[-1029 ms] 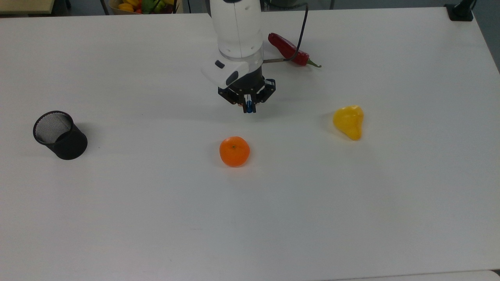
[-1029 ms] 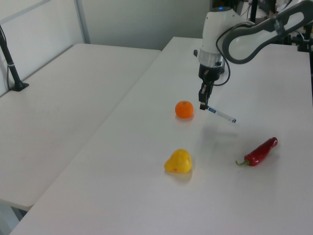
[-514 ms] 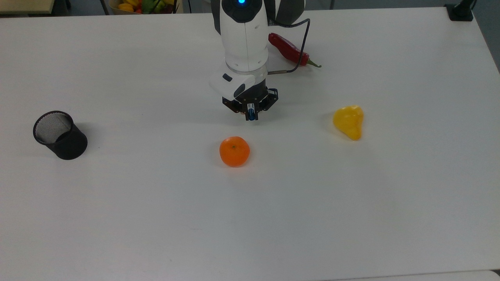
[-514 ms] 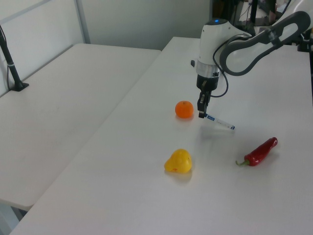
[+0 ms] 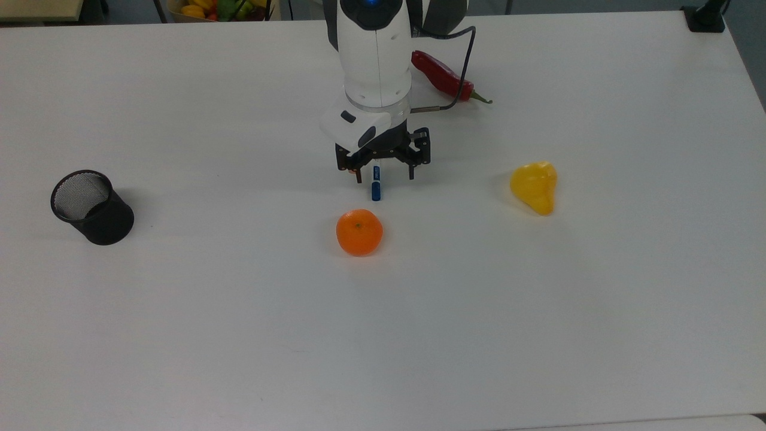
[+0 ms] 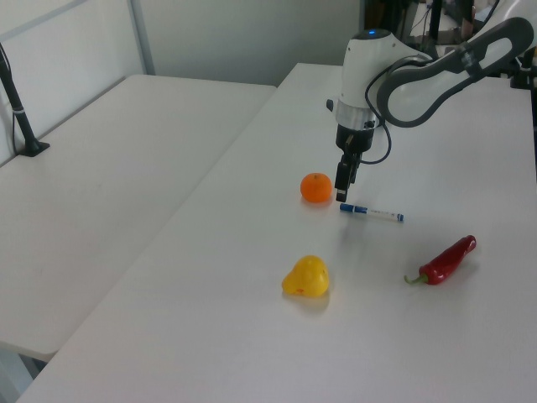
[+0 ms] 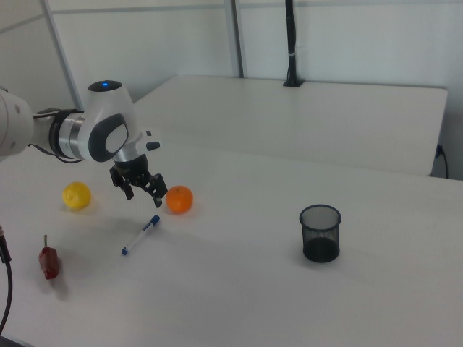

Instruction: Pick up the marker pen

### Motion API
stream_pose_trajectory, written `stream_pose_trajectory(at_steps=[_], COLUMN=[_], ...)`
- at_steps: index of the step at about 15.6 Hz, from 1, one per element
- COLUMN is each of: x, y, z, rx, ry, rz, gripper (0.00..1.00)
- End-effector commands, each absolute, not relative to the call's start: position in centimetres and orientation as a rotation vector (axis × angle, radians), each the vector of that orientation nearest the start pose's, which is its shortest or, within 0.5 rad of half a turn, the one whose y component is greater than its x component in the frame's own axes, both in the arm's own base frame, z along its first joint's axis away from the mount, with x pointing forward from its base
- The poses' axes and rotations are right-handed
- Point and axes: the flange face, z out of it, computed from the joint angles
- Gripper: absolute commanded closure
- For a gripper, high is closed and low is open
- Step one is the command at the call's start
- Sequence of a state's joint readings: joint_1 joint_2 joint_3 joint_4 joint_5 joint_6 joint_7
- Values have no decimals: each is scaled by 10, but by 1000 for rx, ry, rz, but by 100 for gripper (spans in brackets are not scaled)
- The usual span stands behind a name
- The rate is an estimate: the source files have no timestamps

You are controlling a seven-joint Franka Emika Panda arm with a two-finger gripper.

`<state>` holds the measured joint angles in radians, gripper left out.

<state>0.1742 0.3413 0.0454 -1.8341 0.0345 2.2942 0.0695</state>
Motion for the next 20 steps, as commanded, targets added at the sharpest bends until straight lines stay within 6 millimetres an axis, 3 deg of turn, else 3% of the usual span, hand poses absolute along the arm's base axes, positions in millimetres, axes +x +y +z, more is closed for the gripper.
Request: stream_pose_trajectory(at_steps=[1,6,12,16,20], x=[621,603,555,536,542], y=[131,88,48,14,-9], z=[398,483,571,614,638], rx=[-3085,-3090,-3105,-3107,-3085], ry=[-151,-46,40,108,125], rz=[-198,-163,-77,48,-37], gripper=[0,0,0,0,0])
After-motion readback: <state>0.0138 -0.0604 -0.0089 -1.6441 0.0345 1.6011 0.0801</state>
